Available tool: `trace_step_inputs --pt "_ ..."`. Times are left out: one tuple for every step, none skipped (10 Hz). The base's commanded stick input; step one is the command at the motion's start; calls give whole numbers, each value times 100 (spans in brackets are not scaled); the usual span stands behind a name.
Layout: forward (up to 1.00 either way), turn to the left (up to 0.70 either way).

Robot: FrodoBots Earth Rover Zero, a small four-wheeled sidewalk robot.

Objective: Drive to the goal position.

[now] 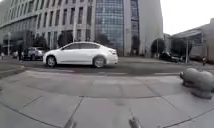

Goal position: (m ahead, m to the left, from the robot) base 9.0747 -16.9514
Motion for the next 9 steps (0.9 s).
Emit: trace_step_inputs --pt "70 -14" --pt "70 -14" --pt "70 -14" --pt "70 -14" --pt "70 -14" --pt "70 -14" --pt "70 -14" --pt "70 -14" --pt "70 -14"
